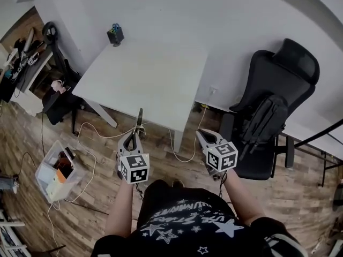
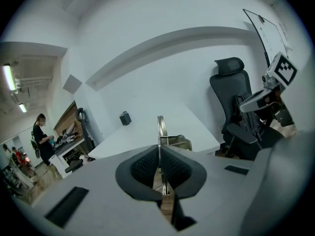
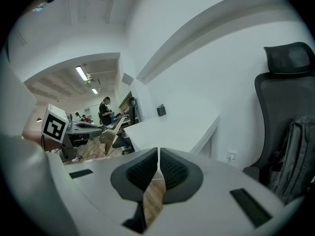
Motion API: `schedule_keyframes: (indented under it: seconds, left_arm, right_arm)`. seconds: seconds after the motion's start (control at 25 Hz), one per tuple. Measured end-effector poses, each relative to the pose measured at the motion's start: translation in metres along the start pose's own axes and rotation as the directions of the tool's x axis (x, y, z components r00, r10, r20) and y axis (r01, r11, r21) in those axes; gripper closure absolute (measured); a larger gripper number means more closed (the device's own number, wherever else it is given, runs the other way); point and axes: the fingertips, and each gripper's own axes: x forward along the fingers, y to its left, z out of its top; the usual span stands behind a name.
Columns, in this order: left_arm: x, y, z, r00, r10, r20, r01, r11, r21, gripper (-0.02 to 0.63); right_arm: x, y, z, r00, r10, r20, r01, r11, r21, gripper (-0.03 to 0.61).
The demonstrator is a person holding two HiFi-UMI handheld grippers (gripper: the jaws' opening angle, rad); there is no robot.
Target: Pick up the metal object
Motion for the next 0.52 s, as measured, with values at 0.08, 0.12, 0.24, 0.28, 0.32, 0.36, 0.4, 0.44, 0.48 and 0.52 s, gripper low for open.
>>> schedule_keyframes:
  seconds: [0.08,0.12,0.24,0.28,0.32,0.36,0.4,0.44,0.48,0.52]
  left_arm:
    - [-0.009,0.005,-0.004,1.0,-0.002,0.002,0.002,1.0,-0.022,0.589]
    - [-0.013,0.007,-0.005,1.0,-0.003,0.006,0.003,0.999,-0.032,0.589]
    - [-0.031,0.012,-0.008,1.0,-0.005,0.02,0.006,0.998,-0.055,0.589]
    - [-0.038,0.013,-0.01,1.0,-0.008,0.024,0.01,0.998,-0.063,0.589]
    - [-0.045,0.013,-0.012,1.0,-0.013,0.026,0.015,0.997,-0.072,0.589]
    - [-0.052,0.014,-0.014,0.999,-0.017,0.029,0.02,0.997,-0.08,0.589]
    - [-0.059,0.016,-0.017,0.999,-0.021,0.032,0.024,0.996,-0.085,0.589]
    - [-0.066,0.019,-0.02,0.999,-0.024,0.035,0.027,0.996,-0.09,0.589]
    - [-0.073,0.021,-0.023,0.999,-0.026,0.037,0.029,0.995,-0.093,0.589]
    - [-0.079,0.024,-0.026,0.999,-0.028,0.039,0.031,0.995,-0.097,0.589]
  right_arm:
    - [-0.005,0.007,0.002,1.0,-0.002,0.008,0.002,1.0,-0.004,0.529]
    - [-0.007,0.01,0.003,1.0,-0.004,0.01,0.004,1.0,-0.005,0.529]
    - [-0.015,0.022,0.003,1.0,-0.01,0.009,0.01,1.0,-0.015,0.529]
    - [-0.019,0.027,0.002,1.0,-0.011,0.008,0.011,1.0,-0.017,0.529]
    - [-0.023,0.033,0.001,1.0,-0.013,0.008,0.013,1.0,-0.017,0.529]
    - [-0.026,0.039,0.0,1.0,-0.013,0.009,0.014,1.0,-0.018,0.529]
    - [-0.029,0.046,-0.001,1.0,-0.013,0.01,0.013,1.0,-0.022,0.529]
    - [-0.031,0.053,-0.002,1.0,-0.012,0.011,0.012,1.0,-0.027,0.529]
    - [-0.034,0.061,-0.004,1.0,-0.011,0.012,0.012,0.999,-0.033,0.529]
    - [-0.036,0.069,-0.006,1.0,-0.011,0.012,0.011,0.999,-0.04,0.529]
